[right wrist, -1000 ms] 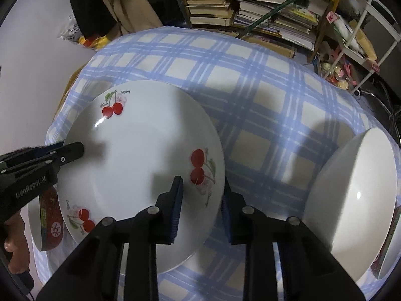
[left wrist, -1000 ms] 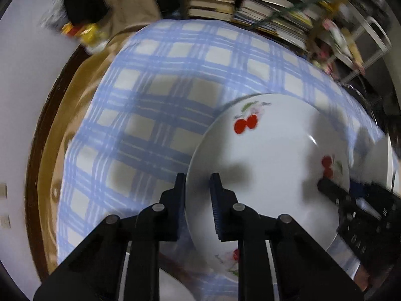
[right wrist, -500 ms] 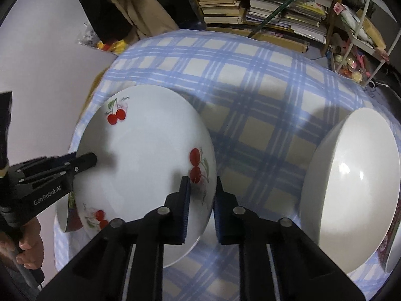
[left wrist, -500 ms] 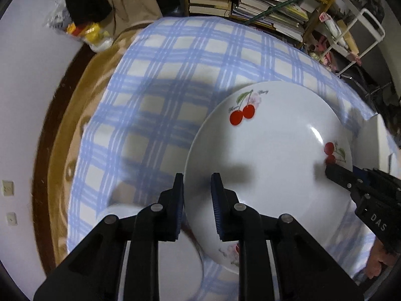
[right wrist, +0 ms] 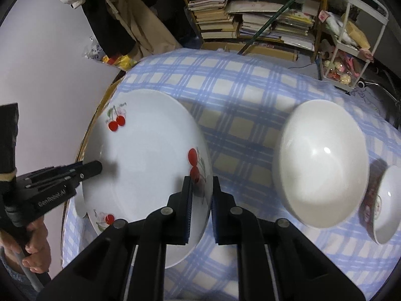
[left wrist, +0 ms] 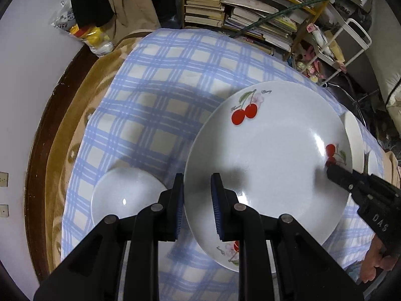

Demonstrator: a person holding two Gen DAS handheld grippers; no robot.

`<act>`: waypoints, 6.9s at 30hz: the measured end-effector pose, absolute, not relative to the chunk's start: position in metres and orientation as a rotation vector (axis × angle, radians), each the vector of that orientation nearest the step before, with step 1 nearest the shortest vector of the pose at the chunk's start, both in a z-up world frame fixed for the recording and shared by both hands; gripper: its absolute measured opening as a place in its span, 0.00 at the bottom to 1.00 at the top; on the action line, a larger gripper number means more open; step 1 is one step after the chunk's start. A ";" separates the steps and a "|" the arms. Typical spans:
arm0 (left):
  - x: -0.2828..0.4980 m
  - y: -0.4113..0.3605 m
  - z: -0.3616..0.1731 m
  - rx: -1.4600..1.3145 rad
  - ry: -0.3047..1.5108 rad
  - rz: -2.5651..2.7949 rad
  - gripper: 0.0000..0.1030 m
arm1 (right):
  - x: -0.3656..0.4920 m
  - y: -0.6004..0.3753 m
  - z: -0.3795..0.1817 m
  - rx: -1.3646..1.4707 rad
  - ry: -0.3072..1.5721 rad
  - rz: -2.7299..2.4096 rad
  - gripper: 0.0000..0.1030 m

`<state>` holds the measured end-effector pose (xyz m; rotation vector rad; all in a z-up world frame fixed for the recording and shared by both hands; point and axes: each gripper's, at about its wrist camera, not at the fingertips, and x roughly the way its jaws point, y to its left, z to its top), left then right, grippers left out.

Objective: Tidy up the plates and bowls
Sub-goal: 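Lift and carry the held cherry plates with both tools, then lower the cherry plates onto the cloth and open both tools, then grasp a white bowl rim with the left tool while the right tool grasps another white bowl, then carry the held white bowls with both tools toward the cherry plates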

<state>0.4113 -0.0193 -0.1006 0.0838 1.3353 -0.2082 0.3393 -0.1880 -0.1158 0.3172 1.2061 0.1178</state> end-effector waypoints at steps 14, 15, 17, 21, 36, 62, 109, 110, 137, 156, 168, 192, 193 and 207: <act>0.322 -0.029 -0.077 0.112 1.326 -0.220 0.20 | 0.255 -0.197 -0.087 0.368 1.163 0.124 0.15; 0.316 -0.029 -0.078 0.104 1.332 -0.217 0.20 | 0.246 -0.199 -0.088 0.371 1.162 0.126 0.15; 0.302 -0.030 -0.081 0.106 1.339 -0.213 0.20 | 0.231 -0.201 -0.089 0.376 1.157 0.127 0.15; 0.272 -0.033 -0.085 0.093 1.340 -0.198 0.20 | 0.197 -0.207 -0.095 0.379 1.159 0.115 0.15; 0.180 -0.044 -0.116 0.083 1.336 -0.191 0.19 | 0.102 -0.225 -0.141 0.421 1.178 0.091 0.15; 0.128 -0.056 -0.154 0.128 1.292 -0.147 0.19 | 0.062 -0.205 -0.169 0.148 1.147 -0.011 0.15; 0.156 -0.041 -0.104 0.081 1.161 -0.075 0.22 | 0.072 -0.248 -0.156 0.358 1.106 -0.079 0.16; 0.163 -0.038 -0.100 0.047 1.173 -0.072 0.22 | 0.078 -0.247 -0.153 0.308 1.110 -0.104 0.18; 0.325 -0.150 -0.059 0.194 1.074 -0.196 0.80 | 0.242 -0.347 -0.116 0.351 1.033 -0.098 0.84; 0.383 -0.227 -0.123 0.188 1.195 -0.262 0.77 | 0.312 -0.392 -0.149 0.347 1.011 -0.069 0.35; 0.386 -0.229 -0.140 0.059 1.254 -0.298 0.11 | 0.329 -0.384 -0.173 0.364 1.102 0.021 0.14; 0.304 -0.210 -0.123 0.001 1.282 -0.313 0.08 | 0.235 -0.354 -0.134 0.249 1.098 -0.106 0.09; 0.299 -0.210 -0.121 0.000 1.279 -0.312 0.08 | 0.230 -0.355 -0.133 0.259 1.099 -0.110 0.09; 0.229 -0.219 -0.116 0.063 1.291 -0.363 0.08 | 0.151 -0.364 -0.128 0.319 1.080 -0.154 0.09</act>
